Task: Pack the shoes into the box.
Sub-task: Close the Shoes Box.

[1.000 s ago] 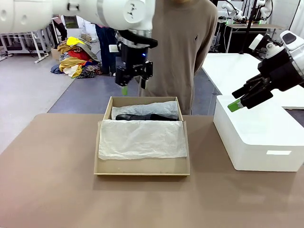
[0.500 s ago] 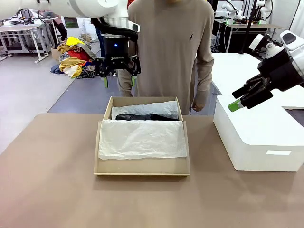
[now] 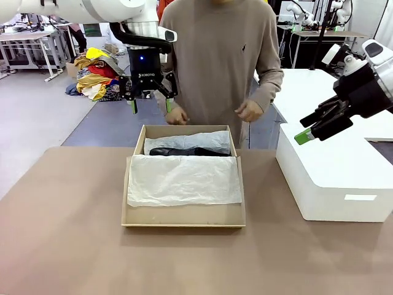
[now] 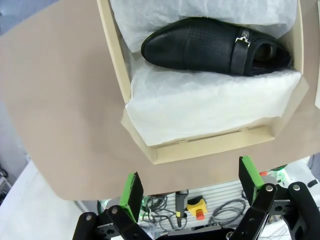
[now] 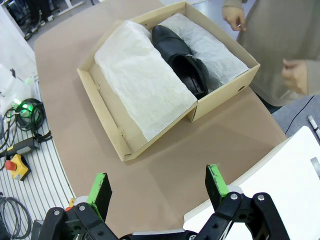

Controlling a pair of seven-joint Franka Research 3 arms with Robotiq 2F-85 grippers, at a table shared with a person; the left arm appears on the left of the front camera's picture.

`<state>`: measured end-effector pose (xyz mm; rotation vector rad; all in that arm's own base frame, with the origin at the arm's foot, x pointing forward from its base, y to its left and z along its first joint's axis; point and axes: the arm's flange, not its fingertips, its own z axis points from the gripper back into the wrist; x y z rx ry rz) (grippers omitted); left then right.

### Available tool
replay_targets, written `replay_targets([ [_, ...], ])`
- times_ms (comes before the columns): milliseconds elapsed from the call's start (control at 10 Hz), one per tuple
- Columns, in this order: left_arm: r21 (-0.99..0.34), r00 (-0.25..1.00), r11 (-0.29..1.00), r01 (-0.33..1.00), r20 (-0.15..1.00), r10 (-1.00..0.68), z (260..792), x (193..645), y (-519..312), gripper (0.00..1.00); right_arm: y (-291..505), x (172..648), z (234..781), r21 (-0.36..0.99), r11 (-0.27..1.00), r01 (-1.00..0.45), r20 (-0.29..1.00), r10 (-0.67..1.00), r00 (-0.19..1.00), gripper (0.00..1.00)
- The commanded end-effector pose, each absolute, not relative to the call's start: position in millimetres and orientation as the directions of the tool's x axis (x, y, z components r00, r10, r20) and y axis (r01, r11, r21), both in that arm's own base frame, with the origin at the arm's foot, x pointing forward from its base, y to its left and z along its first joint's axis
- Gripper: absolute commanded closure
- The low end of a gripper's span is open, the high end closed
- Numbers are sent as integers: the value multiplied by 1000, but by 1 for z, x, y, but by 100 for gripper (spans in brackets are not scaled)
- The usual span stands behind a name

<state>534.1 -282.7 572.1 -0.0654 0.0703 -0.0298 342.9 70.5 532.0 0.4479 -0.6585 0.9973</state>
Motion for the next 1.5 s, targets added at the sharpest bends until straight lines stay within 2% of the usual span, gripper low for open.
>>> replay_targets([
  [0,-55,998,998,20,-61,-23,573,534,-282,0,70,344,532,55,468,-882,701,611,368,0],
  [300,-66,997,997,29,-70,-34,572,534,-284,0,70,344,532,55,468,-882,701,611,368,0],
  [500,-47,964,963,264,3,-265,582,528,-242,0,70,344,532,55,468,-882,701,611,368,0],
  [600,-33,930,930,367,-6,-367,586,524,-224,0,70,344,532,55,468,-882,701,611,368,0],
  [900,-50,782,784,619,-54,-621,591,510,-178,0,70,344,532,55,468,-882,701,611,368,0],
  [1100,-106,671,666,738,12,-741,595,507,-145,0,70,344,532,55,468,-882,701,611,368,0],
  [1200,-63,596,594,802,20,-803,598,506,-127,0,70,344,532,55,468,-882,701,611,368,0],
  [1400,-43,418,416,909,109,-902,603,508,-98,0,70,344,532,55,468,-882,701,611,368,0],
])
